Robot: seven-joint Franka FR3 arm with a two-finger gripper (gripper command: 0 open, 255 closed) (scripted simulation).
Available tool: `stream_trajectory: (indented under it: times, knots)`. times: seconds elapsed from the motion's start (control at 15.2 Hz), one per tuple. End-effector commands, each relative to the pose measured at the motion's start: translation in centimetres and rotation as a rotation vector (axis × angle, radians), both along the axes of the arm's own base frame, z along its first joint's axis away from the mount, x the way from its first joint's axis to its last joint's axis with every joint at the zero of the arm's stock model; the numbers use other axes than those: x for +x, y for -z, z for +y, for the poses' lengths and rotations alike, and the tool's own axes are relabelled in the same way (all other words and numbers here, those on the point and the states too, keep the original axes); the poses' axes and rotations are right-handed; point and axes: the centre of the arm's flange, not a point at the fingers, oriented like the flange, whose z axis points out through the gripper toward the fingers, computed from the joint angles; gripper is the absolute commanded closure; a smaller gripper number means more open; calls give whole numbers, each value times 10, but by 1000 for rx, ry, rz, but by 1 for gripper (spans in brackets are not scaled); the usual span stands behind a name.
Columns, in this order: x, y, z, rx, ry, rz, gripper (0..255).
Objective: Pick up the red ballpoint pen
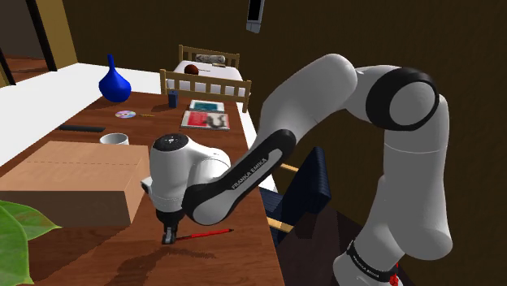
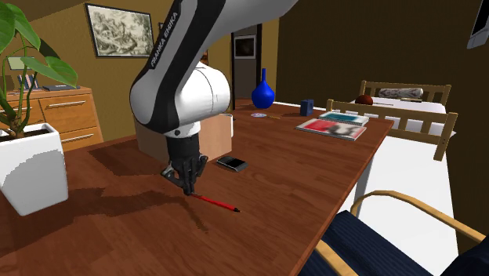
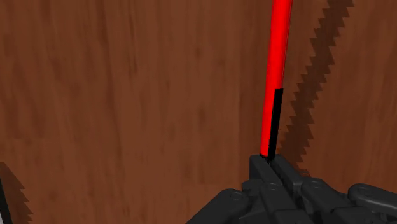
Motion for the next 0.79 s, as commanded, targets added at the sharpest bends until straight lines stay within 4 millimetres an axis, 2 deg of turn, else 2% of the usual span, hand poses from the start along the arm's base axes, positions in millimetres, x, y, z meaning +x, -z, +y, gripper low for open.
stream_trajectory:
  times: [0.0,0.59,0.73]
  knots:
    - [0,-11,0,0,0,1,255]
    - [0,-58,0,0,0,1,255]
    - [0,-59,0,0,0,1,255]
